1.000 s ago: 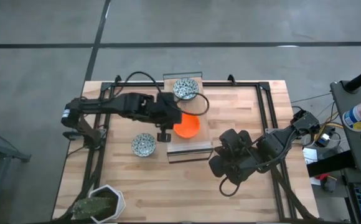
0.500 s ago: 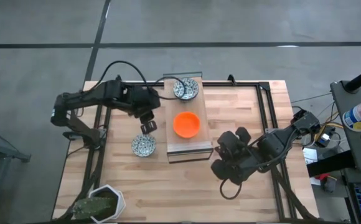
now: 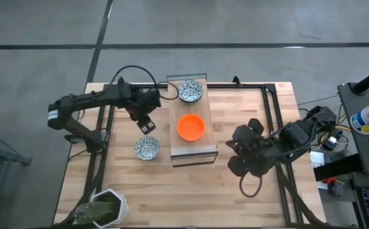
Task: Pick & Place Mini bowls
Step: Stack the blue bowl on top of the blue bowl on the shelf
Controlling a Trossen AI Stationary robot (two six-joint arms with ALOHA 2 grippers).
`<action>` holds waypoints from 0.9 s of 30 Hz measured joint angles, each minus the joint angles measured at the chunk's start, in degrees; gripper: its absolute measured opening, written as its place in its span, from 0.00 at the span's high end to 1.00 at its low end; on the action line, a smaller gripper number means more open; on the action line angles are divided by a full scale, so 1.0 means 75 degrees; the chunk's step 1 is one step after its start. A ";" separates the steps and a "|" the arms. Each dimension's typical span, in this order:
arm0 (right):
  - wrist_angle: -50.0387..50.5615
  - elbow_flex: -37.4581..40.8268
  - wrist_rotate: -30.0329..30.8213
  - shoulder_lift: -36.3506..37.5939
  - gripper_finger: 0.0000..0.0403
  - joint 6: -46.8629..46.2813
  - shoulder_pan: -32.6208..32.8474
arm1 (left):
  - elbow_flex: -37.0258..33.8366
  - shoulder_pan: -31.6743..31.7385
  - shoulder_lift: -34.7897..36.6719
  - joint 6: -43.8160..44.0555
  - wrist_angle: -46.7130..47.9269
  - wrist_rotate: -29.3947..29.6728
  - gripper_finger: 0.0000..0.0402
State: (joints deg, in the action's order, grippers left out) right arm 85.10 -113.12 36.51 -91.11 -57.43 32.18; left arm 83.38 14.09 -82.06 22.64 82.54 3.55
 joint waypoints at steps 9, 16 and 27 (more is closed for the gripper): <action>0.0000 0.0000 0.0106 0.0336 0.98 0.0167 0.0003 | -0.1920 0.0060 0.0006 -0.0167 -0.1374 -0.0638 0.68; -0.0001 0.0000 0.0131 0.0365 0.98 0.0189 0.0003 | -0.2691 0.0064 0.0006 -0.0337 -0.1809 -0.0855 0.68; -0.0006 0.0000 0.0137 0.0390 0.98 0.0093 0.0006 | -0.3850 0.0061 0.0178 -0.0589 -0.2959 -0.1195 0.68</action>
State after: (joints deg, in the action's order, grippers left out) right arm 85.06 -113.12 37.54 -88.18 -56.74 32.23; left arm 54.50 14.55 -80.72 18.22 60.35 -5.41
